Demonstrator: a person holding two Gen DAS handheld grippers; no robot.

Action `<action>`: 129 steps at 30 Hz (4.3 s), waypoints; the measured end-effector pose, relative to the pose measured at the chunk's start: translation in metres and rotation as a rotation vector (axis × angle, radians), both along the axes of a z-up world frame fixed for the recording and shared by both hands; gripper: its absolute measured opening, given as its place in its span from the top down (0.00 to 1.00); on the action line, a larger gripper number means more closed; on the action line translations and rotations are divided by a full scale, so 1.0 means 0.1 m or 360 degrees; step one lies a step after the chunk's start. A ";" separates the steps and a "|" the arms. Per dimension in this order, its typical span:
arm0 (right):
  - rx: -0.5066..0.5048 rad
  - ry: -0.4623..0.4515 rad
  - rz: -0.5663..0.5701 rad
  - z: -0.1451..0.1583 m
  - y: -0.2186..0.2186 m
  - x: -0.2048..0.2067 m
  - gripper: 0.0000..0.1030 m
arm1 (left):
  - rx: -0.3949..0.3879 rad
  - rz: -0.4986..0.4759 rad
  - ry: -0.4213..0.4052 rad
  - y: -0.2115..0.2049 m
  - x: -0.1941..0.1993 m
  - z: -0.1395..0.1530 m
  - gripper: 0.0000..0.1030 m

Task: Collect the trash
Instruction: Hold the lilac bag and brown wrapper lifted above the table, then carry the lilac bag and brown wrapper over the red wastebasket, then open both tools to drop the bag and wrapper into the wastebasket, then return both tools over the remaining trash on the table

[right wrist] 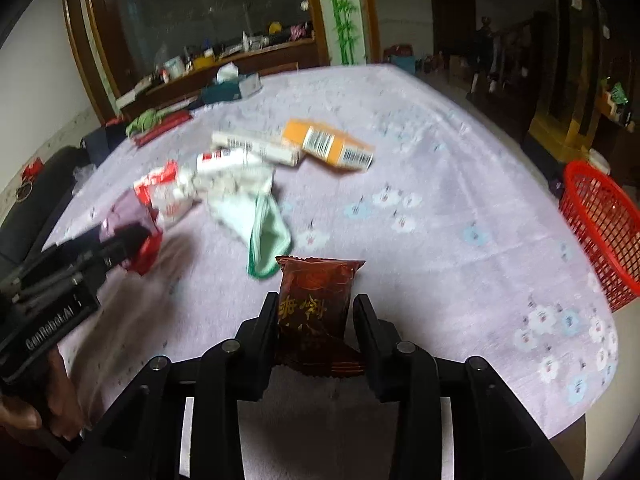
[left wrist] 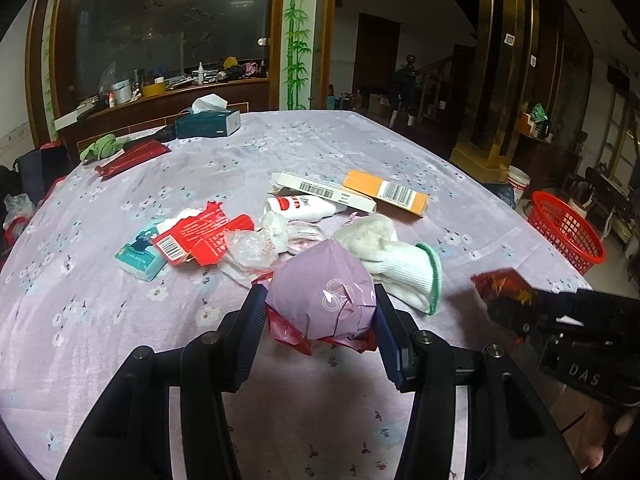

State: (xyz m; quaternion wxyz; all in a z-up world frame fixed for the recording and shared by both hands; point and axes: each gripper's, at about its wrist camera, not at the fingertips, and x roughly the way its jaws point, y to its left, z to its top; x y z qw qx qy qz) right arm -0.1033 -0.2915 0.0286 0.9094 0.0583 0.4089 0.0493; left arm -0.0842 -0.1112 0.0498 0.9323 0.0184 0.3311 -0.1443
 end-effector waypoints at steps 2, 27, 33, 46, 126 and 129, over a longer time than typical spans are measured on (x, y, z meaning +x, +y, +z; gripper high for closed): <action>-0.0007 -0.0024 -0.0013 0.05 -0.02 0.00 0.61 | 0.0010 -0.0013 0.0006 -0.04 0.00 -0.01 0.51; 0.0025 -0.0025 -0.0023 0.08 -0.07 0.00 0.61 | 0.0054 -0.0046 0.0015 -0.17 -0.02 -0.04 0.51; 0.0033 -0.0024 -0.0024 0.10 -0.08 -0.01 0.61 | 0.0052 -0.0051 0.0011 -0.19 -0.02 -0.03 0.51; 0.0052 -0.0044 -0.0068 0.17 -0.21 0.01 0.61 | 0.0031 -0.0135 0.0006 -0.33 0.03 0.11 0.51; 0.0341 0.0022 -0.0102 0.42 -0.98 0.44 0.52 | -0.0105 -0.0251 0.0229 -0.21 0.36 0.34 0.34; 0.0327 0.0068 0.0042 0.34 -0.62 0.53 0.47 | -0.0098 -0.0150 0.0234 0.14 0.38 0.28 0.34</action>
